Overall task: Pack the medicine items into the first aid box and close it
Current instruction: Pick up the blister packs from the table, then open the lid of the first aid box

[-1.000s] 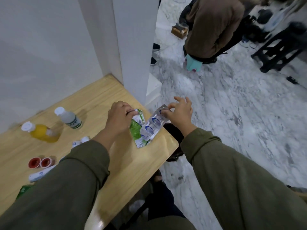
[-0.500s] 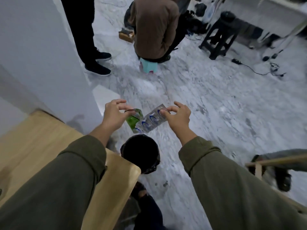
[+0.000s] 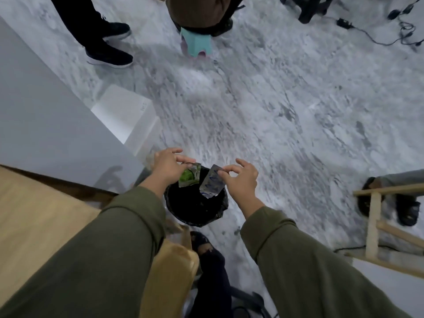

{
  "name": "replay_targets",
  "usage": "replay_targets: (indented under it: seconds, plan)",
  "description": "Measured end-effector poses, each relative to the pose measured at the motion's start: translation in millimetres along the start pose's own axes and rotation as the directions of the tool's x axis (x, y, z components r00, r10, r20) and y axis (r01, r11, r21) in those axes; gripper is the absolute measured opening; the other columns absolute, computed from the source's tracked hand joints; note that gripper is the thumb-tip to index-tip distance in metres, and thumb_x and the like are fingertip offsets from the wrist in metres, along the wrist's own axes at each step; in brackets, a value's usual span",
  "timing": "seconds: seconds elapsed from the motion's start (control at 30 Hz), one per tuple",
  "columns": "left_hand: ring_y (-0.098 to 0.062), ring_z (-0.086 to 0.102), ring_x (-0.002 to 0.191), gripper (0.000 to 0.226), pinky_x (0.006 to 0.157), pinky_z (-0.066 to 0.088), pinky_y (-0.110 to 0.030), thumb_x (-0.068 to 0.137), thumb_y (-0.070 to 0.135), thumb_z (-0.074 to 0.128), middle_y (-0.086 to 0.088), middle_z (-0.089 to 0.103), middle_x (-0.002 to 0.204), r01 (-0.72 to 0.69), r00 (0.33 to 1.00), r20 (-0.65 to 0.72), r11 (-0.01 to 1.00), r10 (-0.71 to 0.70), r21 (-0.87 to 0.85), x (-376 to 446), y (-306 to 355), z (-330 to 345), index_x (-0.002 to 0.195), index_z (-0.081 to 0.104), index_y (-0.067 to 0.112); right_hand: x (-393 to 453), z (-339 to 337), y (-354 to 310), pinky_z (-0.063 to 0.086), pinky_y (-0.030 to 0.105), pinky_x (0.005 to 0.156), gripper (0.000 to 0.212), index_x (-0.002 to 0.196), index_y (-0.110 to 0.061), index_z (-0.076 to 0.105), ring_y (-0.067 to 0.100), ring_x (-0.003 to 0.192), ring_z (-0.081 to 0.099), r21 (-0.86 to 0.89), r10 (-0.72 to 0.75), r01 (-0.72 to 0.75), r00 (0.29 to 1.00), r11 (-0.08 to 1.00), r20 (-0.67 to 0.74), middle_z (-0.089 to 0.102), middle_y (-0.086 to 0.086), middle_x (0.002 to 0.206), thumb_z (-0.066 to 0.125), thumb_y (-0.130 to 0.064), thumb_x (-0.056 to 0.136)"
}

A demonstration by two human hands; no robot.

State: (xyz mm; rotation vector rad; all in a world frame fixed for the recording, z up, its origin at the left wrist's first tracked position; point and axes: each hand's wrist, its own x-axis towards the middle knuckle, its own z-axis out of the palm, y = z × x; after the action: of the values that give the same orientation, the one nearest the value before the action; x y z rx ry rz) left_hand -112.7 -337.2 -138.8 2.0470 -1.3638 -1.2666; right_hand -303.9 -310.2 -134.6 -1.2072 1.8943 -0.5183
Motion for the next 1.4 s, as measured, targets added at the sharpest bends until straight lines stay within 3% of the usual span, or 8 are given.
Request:
replay_targets:
  seconds: [0.07,0.17,0.37,0.47,0.57,0.7,1.1,1.4]
  plan:
    - [-0.014,0.042,0.127,0.022,0.106,0.032,-0.022,0.082,0.021,0.071,0.0,0.053,0.135,0.011,1.0,0.01,0.998,-0.011,0.068,8.6,-10.0,10.0,0.103,0.074,0.015,6.4,12.9,9.6,0.023,0.049,0.112,0.006,0.078,-0.027,0.071,0.019,0.14,0.019,-0.006,0.029,-0.029,1.0,1.0,-0.007,0.045,-0.005,0.138,0.073,-0.032,0.079]
    - [-0.018,0.03,0.138,0.026,0.114,0.021,-0.032,0.083,0.026,0.068,-0.002,0.038,0.148,-0.001,0.993,0.119,0.974,-0.027,0.227,13.2,-18.4,22.6,0.109,0.071,0.024,13.9,27.7,19.6,0.021,0.049,0.113,0.004,0.08,-0.028,0.072,0.018,0.141,0.017,-0.026,0.052,-0.052,0.999,0.998,0.008,0.043,-0.006,0.141,0.073,-0.032,0.079]
    - [-0.02,0.024,0.141,0.037,0.113,0.015,-0.029,0.088,0.032,0.06,-0.006,0.031,0.152,-0.002,0.994,0.109,0.951,-0.033,0.31,17.0,-19.7,25.8,0.125,0.058,0.032,18.5,36.2,21.7,0.016,0.047,0.116,0.015,0.097,-0.032,0.071,0.02,0.143,0.012,-0.061,0.05,-0.047,0.998,0.997,0.039,0.036,-0.005,0.148,0.069,-0.031,0.082]
    - [-0.022,0.021,0.143,0.052,0.114,0.011,-0.031,0.088,0.034,0.06,-0.006,0.029,0.153,-0.023,0.995,0.097,0.947,-0.009,0.319,11.1,-11.1,18.4,0.138,0.043,0.032,15.2,35.6,14.5,0.016,0.046,0.116,0.031,0.114,-0.032,0.064,0.021,0.144,0.012,-0.051,0.006,-0.002,0.997,0.999,0.075,0.032,-0.003,0.151,0.067,-0.034,0.084]
    - [-0.026,0.028,0.14,0.076,0.111,0.024,-0.032,0.088,0.03,0.062,-0.005,0.029,0.153,-0.001,0.993,0.113,0.975,-0.025,0.223,-2.9,-1.3,8.2,0.149,0.016,0.026,9.1,31.1,-2.1,0.02,0.043,0.117,0.057,0.138,-0.032,0.041,0.019,0.145,0.017,0.022,-0.067,0.064,0.988,0.998,0.142,0.026,-0.001,0.155,0.064,-0.037,0.086]
    - [-0.03,0.033,0.138,0.097,0.106,0.032,-0.035,0.086,0.028,0.065,-0.007,0.026,0.155,0.041,0.997,0.057,0.985,-0.051,0.169,-31.7,18.2,-21.5,0.149,-0.009,0.026,-7.7,18.5,-39.7,0.023,0.041,0.117,0.074,0.147,-0.031,0.021,0.018,0.144,0.02,0.064,-0.135,0.125,0.973,0.99,0.185,0.021,-0.003,0.157,0.061,-0.042,0.087]
    - [-0.025,0.02,0.143,0.089,0.113,0.021,-0.034,0.083,0.028,0.068,-0.008,0.02,0.156,-0.049,0.975,-0.192,0.954,0.109,0.295,-184.0,74.9,-157.7,0.15,0.011,0.015,-131.9,-27.9,-175.9,0.025,0.041,0.116,0.07,0.146,-0.024,0.028,0.019,0.142,0.024,0.094,-0.443,0.432,0.879,0.897,0.176,0.027,0.001,0.155,0.062,-0.04,0.086]
    - [-0.025,0.018,0.143,0.091,0.114,0.019,-0.035,0.08,0.026,0.071,-0.006,0.019,0.156,0.027,0.893,-0.44,0.967,0.091,0.254,-312.2,48.2,-242.5,0.149,0.013,0.021,-249.9,-0.5,-245.1,0.026,0.044,0.115,0.066,0.144,-0.025,0.031,0.02,0.142,0.025,0.125,-0.622,0.613,0.743,0.781,0.248,0.03,0.003,0.153,0.061,-0.039,0.086]
